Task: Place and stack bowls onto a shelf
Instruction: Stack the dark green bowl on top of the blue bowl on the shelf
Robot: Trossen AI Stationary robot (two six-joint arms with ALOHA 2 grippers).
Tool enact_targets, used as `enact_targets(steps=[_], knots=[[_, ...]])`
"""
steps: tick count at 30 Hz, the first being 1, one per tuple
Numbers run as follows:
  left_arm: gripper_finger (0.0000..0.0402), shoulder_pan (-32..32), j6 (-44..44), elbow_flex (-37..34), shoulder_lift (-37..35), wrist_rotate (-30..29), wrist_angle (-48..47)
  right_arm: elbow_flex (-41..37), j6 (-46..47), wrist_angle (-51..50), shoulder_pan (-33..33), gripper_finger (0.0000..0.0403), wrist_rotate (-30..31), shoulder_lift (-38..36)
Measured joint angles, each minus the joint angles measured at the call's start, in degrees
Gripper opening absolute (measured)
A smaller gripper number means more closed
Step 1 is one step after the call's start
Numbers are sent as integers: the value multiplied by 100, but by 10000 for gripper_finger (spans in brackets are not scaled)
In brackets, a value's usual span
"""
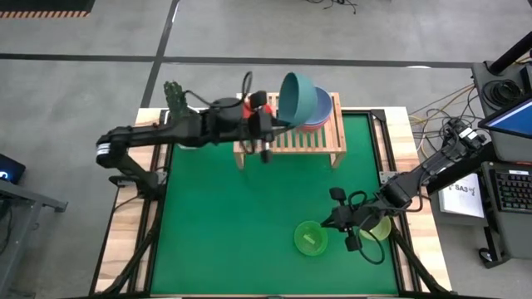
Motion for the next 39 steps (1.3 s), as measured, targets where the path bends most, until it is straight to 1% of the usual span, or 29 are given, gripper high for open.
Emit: enact_targets(steps=[3, 8, 15, 21, 26, 32, 39], knots=[[0, 236, -25, 78, 328, -87, -99, 0, 3, -7, 0, 9, 0, 10], [0, 488, -29, 520, 727, -445, -640, -2, 64, -23, 0, 9, 1, 10], [2, 573, -27, 1145, 1215, -465, -1037, -4, 64, -78, 0, 9, 2, 10], [7, 579, -32, 1759, 1677, -466, -1728, -13, 64, -113, 0, 9, 3, 10], [13, 584, -35, 2307, 2011, -471, -2044, -17, 62, -118, 0, 9, 4, 13], [41, 586, 3, 3100, 2492, -471, -2551, -17, 62, -112, 0, 9, 4, 13], [99, 586, -13, 4050, 2914, -476, -3273, -17, 62, -110, 0, 9, 4, 13]])
